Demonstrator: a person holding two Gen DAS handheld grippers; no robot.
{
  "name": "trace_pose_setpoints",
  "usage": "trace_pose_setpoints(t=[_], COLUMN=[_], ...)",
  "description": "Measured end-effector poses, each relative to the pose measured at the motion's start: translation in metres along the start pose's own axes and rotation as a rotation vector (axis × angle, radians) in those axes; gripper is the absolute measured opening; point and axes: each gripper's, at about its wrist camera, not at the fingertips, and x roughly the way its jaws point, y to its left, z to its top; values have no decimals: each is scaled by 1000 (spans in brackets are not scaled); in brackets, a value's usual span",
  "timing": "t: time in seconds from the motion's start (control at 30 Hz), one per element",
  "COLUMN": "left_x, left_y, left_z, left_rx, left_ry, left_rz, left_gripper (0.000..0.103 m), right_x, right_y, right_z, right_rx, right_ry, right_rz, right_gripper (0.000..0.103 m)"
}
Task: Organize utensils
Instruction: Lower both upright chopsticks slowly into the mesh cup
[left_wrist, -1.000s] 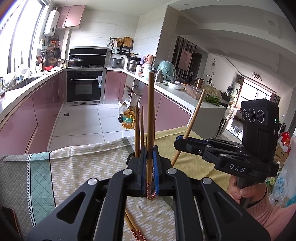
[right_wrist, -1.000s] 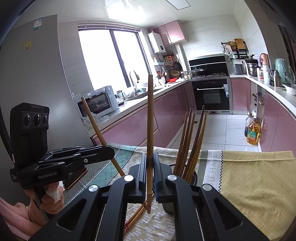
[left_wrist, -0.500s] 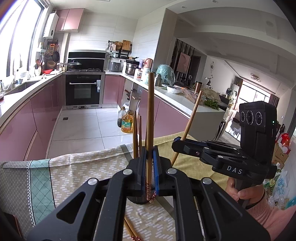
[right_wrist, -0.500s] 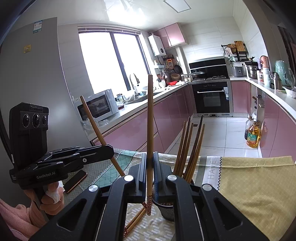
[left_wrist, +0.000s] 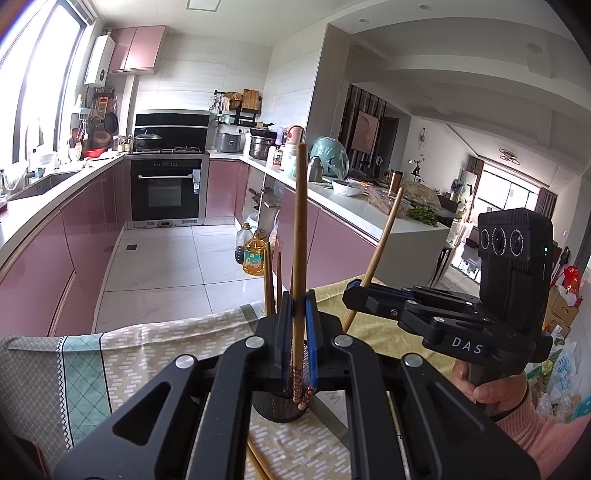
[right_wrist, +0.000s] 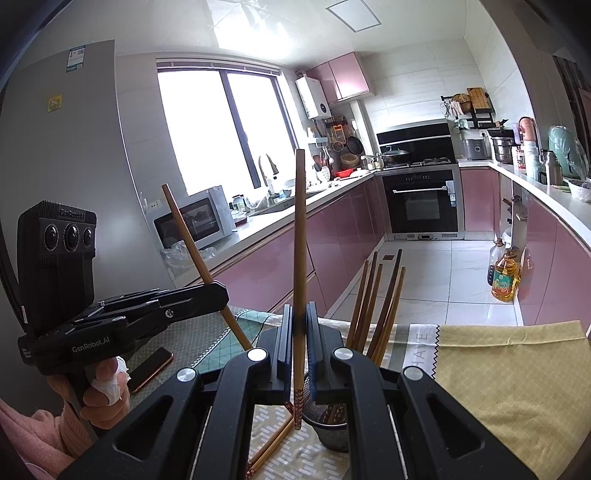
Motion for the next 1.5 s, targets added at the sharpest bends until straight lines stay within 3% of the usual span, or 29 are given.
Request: trace_pose_setpoints(t=[0.63, 1.5], left_x=[16, 59], left_y=[-3, 15], left_z=[13, -9], left_rx=[5, 2], left_ry=[3, 167], left_rz=[45, 63], left_gripper=[8, 8], right_x=[9, 51], right_y=[0, -21], right_z=[4, -22], right_rx=[3, 55], right_ry=[-16, 117], right_rz=[-38, -91], right_gripper=[6, 6])
